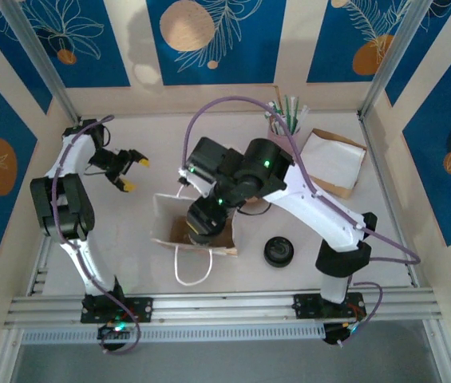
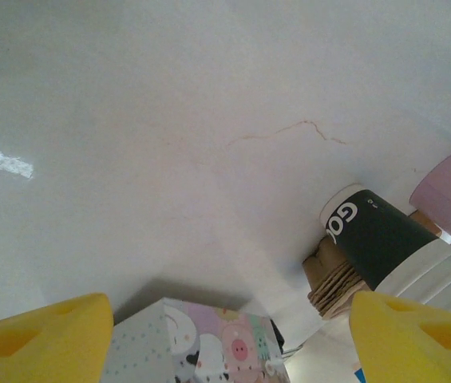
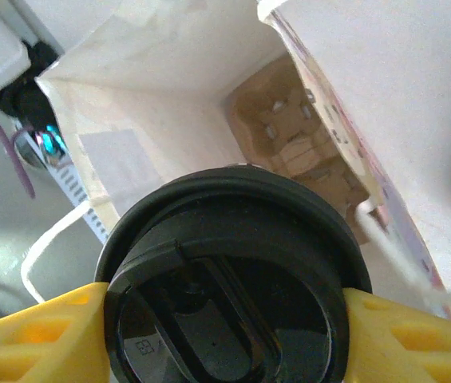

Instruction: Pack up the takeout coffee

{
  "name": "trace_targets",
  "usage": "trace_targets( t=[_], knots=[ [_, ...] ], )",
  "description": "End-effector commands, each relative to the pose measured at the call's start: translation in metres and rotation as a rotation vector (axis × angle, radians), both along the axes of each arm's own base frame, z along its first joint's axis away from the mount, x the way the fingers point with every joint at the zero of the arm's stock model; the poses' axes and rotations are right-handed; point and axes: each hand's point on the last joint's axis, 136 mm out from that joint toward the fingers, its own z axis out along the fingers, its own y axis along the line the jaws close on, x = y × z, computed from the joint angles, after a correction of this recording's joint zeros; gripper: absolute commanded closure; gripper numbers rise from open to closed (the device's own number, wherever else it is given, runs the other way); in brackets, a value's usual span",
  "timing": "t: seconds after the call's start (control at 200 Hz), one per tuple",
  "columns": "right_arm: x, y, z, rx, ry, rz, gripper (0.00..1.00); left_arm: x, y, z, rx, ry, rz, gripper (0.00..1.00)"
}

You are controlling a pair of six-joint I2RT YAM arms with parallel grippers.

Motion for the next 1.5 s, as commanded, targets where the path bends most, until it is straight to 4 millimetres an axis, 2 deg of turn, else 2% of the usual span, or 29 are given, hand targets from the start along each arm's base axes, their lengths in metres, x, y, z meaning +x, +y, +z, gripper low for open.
trace_targets(
  t=[0.0,0.14,0.22,0.535,0.685,0.98,1.21,1.36,1.426,1.496],
  knots=[
    [-0.022,-0.039,-0.015,-0.175,0.019,0.040,0.42,-0.002,-0.005,0.006,-0.017,-0.006,-0.038,0.22],
    [-0.027,-0.041,-0.020,-0.203,0.011,0.051,0.42,-0.003,-0.005,0.006,-0.012,-0.009,-0.054,0.22],
    [-0.023,-0.046,-0.020,-0.221,-0.017,0.048,0.42,-0.001,-0.004,0.006,-0.012,-0.016,-0.054,0.22],
    [-0.032,-0.043,-0.023,-0.227,-0.010,0.065,0.42,0.000,-0.004,0.008,-0.012,-0.032,-0.059,0.22],
    [-0.007,-0.047,-0.020,-0.244,-0.079,0.039,0.42,0.006,-0.004,0.010,-0.021,-0.040,-0.043,0.23],
    [0.041,-0.050,-0.024,-0.282,-0.138,-0.075,0.42,0.030,-0.006,0.036,-0.012,-0.086,0.011,0.23],
    [0.055,-0.045,-0.035,-0.304,-0.114,-0.094,0.42,0.033,-0.037,0.063,-0.023,-0.128,0.016,0.23],
    [0.058,-0.046,-0.038,-0.335,-0.131,-0.106,0.42,0.014,-0.035,0.079,-0.001,-0.173,0.043,0.23],
    [0.056,-0.045,-0.041,-0.337,-0.119,-0.108,0.42,-0.007,-0.031,0.080,0.037,-0.155,0.017,0.23],
    [0.054,-0.044,-0.041,-0.327,-0.102,-0.124,0.42,-0.041,-0.026,0.077,0.087,-0.096,-0.018,0.23]
  ],
)
